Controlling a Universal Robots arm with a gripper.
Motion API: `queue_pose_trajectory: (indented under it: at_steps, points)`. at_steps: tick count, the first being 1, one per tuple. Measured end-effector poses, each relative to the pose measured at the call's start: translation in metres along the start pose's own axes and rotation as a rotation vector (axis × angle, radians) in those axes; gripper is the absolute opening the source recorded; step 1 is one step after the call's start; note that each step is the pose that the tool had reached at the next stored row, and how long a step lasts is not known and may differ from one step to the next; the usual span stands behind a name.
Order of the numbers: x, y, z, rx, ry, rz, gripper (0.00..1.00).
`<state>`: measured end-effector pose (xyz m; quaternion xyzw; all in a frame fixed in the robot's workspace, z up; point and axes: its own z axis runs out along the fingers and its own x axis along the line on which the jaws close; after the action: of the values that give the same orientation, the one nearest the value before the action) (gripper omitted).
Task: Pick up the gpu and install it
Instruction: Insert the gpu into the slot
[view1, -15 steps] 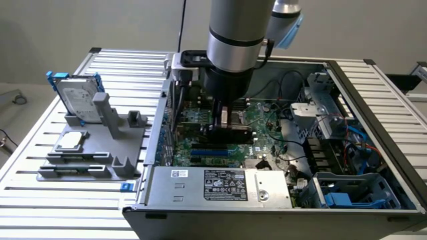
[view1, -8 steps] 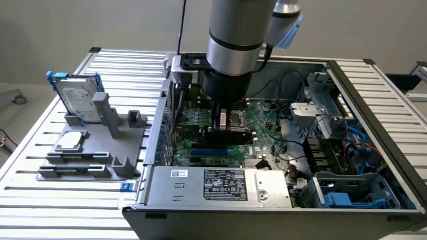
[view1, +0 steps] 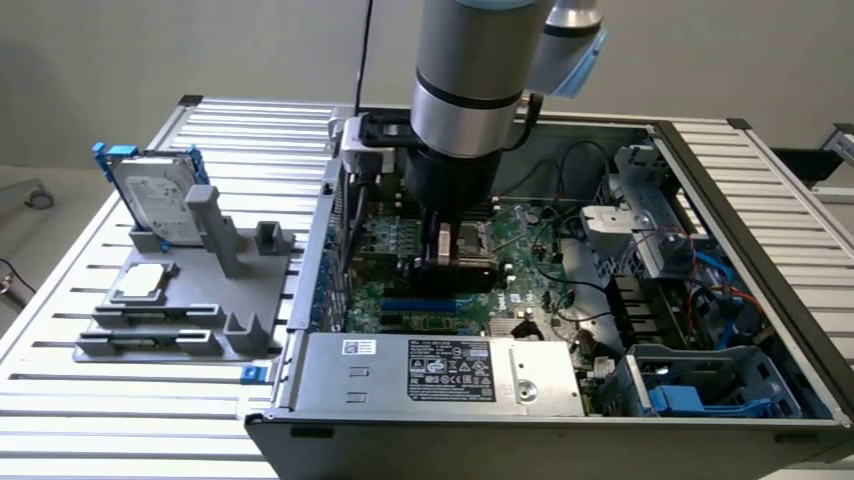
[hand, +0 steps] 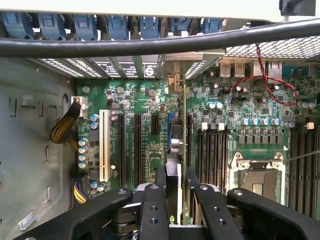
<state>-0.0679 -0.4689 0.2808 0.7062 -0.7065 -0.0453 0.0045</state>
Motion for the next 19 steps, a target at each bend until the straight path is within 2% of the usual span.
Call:
queue_pose_trajectory:
  at_steps: [11, 19]
  points:
    - [0.0019, 0.0011, 0.0033, -0.0006, 0.0001, 0.000, 0.26]
    - [0.0027, 0.0010, 0.0073, -0.0086, 0.0003, 0.000, 0.26]
